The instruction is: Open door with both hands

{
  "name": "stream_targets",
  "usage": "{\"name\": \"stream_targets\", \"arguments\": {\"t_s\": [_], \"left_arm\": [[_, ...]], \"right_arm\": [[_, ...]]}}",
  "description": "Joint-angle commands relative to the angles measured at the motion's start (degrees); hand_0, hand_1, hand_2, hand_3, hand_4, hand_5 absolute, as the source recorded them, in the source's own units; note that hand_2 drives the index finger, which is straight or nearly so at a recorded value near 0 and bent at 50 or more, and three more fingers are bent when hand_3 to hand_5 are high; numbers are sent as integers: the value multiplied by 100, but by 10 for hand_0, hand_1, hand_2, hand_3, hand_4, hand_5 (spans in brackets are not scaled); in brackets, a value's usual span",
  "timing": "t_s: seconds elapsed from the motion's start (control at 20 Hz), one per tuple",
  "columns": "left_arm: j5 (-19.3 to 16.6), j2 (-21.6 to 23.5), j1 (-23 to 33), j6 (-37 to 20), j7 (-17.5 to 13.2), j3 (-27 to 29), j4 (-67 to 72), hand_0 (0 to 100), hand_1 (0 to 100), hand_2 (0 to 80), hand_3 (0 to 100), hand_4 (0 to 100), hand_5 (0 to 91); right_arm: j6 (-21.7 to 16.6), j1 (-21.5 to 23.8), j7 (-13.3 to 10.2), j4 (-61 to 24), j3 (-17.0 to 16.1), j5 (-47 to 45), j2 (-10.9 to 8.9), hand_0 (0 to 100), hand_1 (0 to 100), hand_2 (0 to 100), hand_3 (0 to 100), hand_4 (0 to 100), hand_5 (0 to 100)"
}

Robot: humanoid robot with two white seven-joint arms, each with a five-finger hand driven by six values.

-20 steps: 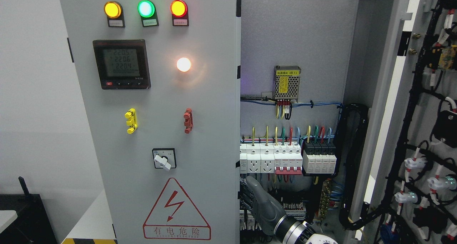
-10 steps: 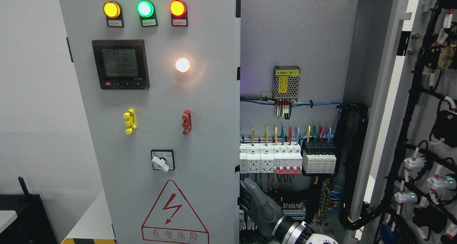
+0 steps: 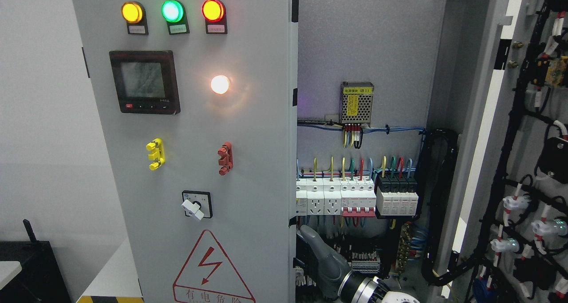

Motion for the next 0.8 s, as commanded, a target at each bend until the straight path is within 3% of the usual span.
{"name": "stream_targets", "arguments": {"t_s": [0.0, 0.25, 0.4, 0.75], "left_arm": [[0, 0, 70, 2, 2, 0, 0, 0, 0, 0, 0, 30, 0], [0, 0, 79, 3, 2, 0, 0, 0, 0, 0, 0, 30, 0], [0, 0, 79, 3, 2, 0, 0, 0, 0, 0, 0, 31, 0], [0, 0, 79, 11, 2, 0, 0, 0, 0, 0, 0, 30, 0]], "right_arm": [[-14, 25, 98, -46, 23, -234, -2, 106, 0, 0, 0, 0, 0], [3, 34, 115, -152, 67, -454, -2, 106, 0, 0, 0, 0, 0], [3, 60, 334, -213, 76, -481, -2, 106, 0, 0, 0, 0, 0], [3, 131, 493, -345, 84, -525, -29, 106, 0, 0, 0, 0, 0]]}}
